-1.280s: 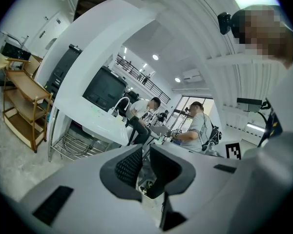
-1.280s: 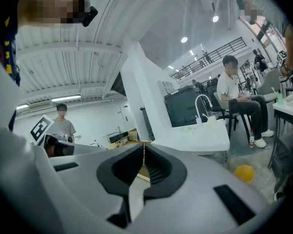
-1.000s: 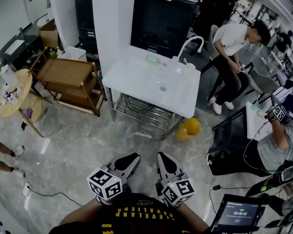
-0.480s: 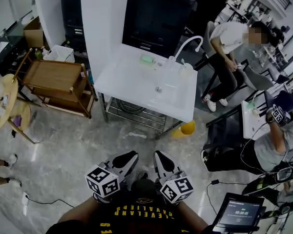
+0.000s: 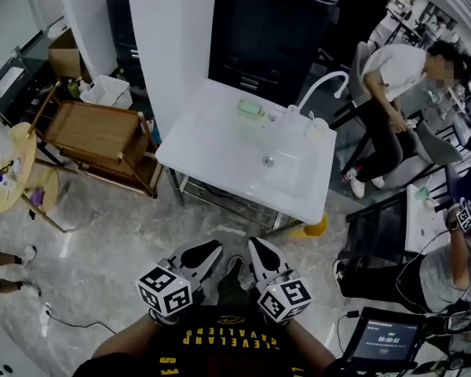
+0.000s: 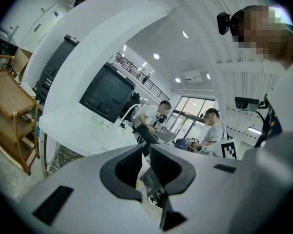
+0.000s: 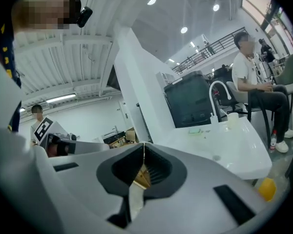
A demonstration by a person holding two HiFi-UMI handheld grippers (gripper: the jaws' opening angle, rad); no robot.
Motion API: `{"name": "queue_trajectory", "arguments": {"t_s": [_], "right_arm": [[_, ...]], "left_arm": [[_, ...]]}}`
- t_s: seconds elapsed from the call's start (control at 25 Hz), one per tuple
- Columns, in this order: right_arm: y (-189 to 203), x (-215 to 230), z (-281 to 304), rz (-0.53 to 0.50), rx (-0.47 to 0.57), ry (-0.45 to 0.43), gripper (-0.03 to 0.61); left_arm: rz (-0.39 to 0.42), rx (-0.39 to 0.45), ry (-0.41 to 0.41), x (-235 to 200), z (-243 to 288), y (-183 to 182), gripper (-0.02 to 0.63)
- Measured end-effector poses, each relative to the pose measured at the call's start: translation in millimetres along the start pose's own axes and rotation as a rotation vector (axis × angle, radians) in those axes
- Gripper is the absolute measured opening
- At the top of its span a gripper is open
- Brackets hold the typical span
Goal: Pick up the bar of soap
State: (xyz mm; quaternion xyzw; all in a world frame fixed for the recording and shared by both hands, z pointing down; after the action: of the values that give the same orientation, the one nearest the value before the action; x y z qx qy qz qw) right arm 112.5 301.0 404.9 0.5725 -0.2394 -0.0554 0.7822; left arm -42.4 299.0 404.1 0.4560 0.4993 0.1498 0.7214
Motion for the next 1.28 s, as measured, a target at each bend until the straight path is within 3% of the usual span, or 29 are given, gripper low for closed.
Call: {"name": "queue_trajectory", "arguments": {"t_s": [0.44, 0.68, 1.04, 1.28], "right_arm": [[-53.4, 88.8, 75.4, 0.005, -0.010, -0.057, 0.018], [-70.9, 127.9, 92.6, 0.006, -0.008, -0.082, 0.018], [-75.3, 140.2, 134.3, 0.026, -0.053, -0.099, 0.018], [-76.0, 151.4, 177.9, 0.044, -0.062, -0.053, 0.018]], "left_arm": [[0.016, 0.032, -0.057, -40.5, 101.1, -52.2, 0.057], [0.031, 0.041, -0.067, -42.5, 144.9, -62.4, 0.057], [-0.008, 0.047, -0.107, -75.4, 158.1, -80.6, 0.057], [-0.027, 0.026, -0.076, -120.1, 173.9, -96.9, 0.057]]}}
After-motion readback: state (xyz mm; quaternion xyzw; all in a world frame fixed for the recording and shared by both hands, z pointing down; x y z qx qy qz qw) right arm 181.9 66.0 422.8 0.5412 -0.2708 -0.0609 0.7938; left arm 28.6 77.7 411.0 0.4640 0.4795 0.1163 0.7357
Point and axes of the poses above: the fingertips, and each gripper's own axes: z forward along the fingers, x to its right, y out of its underside, the point moved 6 cm from there along -z, backward along the fingers, and after that the axes turned 8 degrees about y, right-handed, at the moved point
